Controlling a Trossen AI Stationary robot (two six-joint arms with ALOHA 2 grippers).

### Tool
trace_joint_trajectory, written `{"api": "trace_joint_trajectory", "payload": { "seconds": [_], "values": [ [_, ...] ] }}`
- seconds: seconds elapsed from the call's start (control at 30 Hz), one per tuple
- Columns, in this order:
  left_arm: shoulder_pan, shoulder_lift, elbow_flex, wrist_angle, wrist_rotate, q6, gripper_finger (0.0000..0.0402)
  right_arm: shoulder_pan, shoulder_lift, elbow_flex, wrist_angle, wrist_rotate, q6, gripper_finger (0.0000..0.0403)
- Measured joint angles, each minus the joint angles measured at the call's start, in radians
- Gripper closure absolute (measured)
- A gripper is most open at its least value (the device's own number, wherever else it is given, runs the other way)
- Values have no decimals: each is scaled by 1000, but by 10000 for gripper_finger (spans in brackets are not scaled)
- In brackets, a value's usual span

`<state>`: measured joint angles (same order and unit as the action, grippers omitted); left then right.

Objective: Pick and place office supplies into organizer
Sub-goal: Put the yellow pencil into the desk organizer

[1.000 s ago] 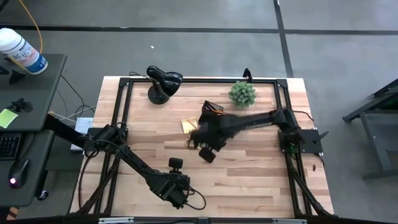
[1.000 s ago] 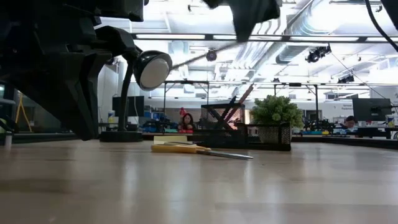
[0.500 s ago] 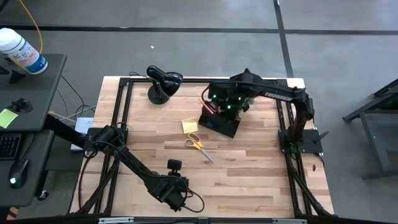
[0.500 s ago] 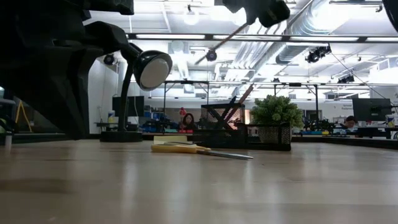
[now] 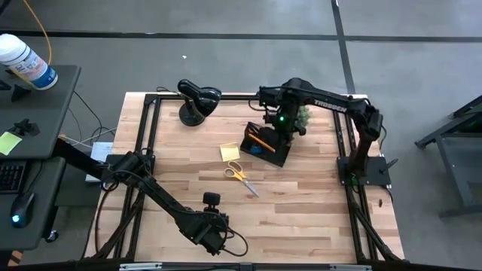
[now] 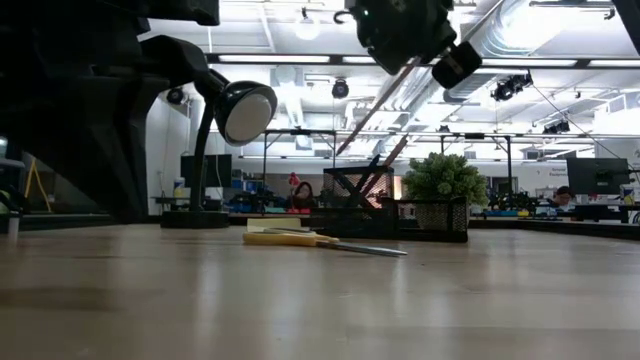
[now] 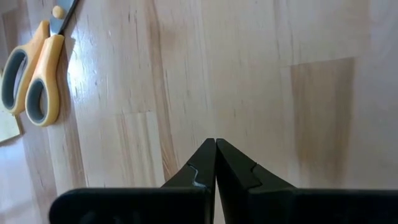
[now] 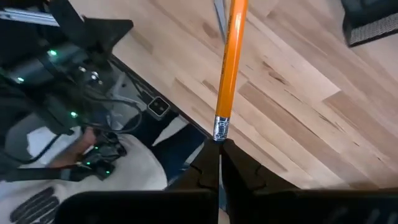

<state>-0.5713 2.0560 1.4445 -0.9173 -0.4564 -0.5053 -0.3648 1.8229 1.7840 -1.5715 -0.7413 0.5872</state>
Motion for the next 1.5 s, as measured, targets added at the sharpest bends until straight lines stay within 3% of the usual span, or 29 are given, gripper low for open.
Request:
{"api": "trace_joint_trajectory", "payload": {
  "seconds": [0.7,1.27,1.5],
  "values": [
    [4,0,0,4,-50,-48,401,-226,5,-2,1,-156,-66,403],
    [49,0,0,3,-65,-78,401,-219,2,-281,-1,-210,-185,403],
    [50,0,0,3,-65,-78,401,-237,2,-279,0,-209,-222,403]
  ]
}}
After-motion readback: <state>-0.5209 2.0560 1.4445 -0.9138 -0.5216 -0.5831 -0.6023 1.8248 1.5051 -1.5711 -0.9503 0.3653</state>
